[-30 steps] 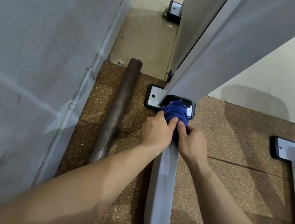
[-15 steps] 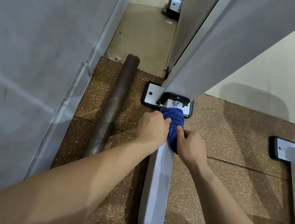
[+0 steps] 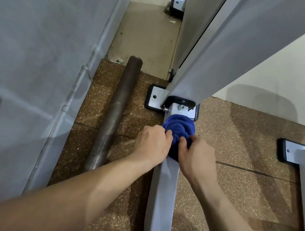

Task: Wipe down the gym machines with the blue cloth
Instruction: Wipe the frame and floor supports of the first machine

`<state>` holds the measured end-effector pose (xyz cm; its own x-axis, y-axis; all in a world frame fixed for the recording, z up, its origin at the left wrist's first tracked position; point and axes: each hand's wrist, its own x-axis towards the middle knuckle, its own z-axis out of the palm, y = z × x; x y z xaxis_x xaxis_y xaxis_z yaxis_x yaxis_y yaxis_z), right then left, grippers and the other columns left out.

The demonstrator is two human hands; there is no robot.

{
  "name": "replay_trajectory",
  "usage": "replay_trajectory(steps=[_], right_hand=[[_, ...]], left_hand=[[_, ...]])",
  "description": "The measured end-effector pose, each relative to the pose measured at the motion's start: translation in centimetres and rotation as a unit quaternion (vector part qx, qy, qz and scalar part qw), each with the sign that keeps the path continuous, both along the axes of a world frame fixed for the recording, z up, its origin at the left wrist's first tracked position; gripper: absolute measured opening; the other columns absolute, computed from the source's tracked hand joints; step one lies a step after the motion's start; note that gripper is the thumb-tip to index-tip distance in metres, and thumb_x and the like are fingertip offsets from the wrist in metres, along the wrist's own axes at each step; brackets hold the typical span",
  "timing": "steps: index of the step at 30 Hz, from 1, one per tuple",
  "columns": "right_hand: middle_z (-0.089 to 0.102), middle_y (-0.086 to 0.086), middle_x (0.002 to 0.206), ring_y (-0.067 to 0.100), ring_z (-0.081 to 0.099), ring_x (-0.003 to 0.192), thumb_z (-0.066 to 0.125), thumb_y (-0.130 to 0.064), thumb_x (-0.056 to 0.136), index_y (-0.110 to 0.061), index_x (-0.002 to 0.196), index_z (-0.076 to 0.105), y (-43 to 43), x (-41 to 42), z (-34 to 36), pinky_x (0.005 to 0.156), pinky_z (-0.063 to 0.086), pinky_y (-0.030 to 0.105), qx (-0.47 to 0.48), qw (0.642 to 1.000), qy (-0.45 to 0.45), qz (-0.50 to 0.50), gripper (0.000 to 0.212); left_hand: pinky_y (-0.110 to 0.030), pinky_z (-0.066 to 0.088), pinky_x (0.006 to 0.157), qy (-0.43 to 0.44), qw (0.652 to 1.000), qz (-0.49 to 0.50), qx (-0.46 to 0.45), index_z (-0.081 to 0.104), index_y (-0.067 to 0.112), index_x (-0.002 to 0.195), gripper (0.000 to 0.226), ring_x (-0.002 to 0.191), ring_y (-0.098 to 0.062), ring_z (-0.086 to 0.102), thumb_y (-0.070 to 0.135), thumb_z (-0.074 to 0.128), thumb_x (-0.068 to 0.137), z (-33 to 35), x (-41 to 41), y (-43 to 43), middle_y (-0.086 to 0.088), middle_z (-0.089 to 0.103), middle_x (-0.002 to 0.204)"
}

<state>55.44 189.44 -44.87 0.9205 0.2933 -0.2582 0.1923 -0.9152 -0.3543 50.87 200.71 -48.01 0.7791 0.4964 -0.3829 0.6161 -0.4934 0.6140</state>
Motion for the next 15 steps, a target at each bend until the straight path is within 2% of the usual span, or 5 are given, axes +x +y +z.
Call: replay_trajectory(steps=[3,6,11,13,15], right_hand=[[0.071,0.012,0.088,0.034,0.065,0.083,0.044,-0.032,0.104,-0.016,0.085,0.061,0.1,0.5,-0.5,0.067,0.038,0.032,0.041,0.998,0.039,-0.005,0.029],[0.069,0.009,0.093,0.028,0.062,0.091,0.047,-0.031,0.102,-0.014,0.087,0.066,1.5,3.3,-0.8,0.079,0.048,0.037,0.128,0.991,0.032,-0.028,0.029],[0.063,-0.002,0.072,0.017,0.057,0.068,0.063,-0.042,0.094,-0.014,0.078,0.06,1.8,3.5,0.1,0.065,0.045,0.032,0.143,0.986,0.012,-0.084,0.032],[0.06,-0.005,0.065,0.013,0.055,0.06,0.07,-0.036,0.09,-0.016,0.072,0.056,0.1,1.1,0.0,0.056,0.041,0.022,0.134,0.986,-0.011,-0.095,0.03],[0.064,-0.009,0.076,0.013,0.059,0.067,0.073,-0.032,0.089,-0.02,0.086,0.06,-1.3,-1.0,-0.8,0.063,0.044,0.019,0.15,0.982,-0.013,-0.114,0.018]], left_hand=[[-0.037,0.047,0.08,-0.04,0.998,0.013,-0.048,0.064,0.013,0.097,0.035,0.097,-0.032,0.061,0.035,0.039,0.105,0.3,1.0,0.1,-0.013,0.067,0.097],[-0.037,0.05,0.088,-0.116,0.988,0.055,-0.083,0.067,0.013,0.115,0.032,0.101,-0.031,0.063,0.037,0.049,0.102,1.0,3.1,1.1,-0.013,0.069,0.108],[-0.037,0.053,0.064,-0.126,0.988,0.074,-0.047,0.069,0.018,0.072,0.046,0.069,-0.02,0.064,0.057,0.055,0.093,0.8,1.1,0.8,0.001,0.067,0.067],[-0.034,0.05,0.059,-0.09,0.992,0.063,-0.054,0.063,0.02,0.07,0.044,0.067,-0.019,0.062,0.059,0.057,0.09,0.5,-0.8,0.0,0.002,0.064,0.066],[-0.034,0.047,0.06,-0.062,0.996,0.046,-0.042,0.059,0.02,0.081,0.037,0.073,-0.024,0.062,0.055,0.055,0.094,0.3,-1.5,-0.8,-0.003,0.066,0.077]])
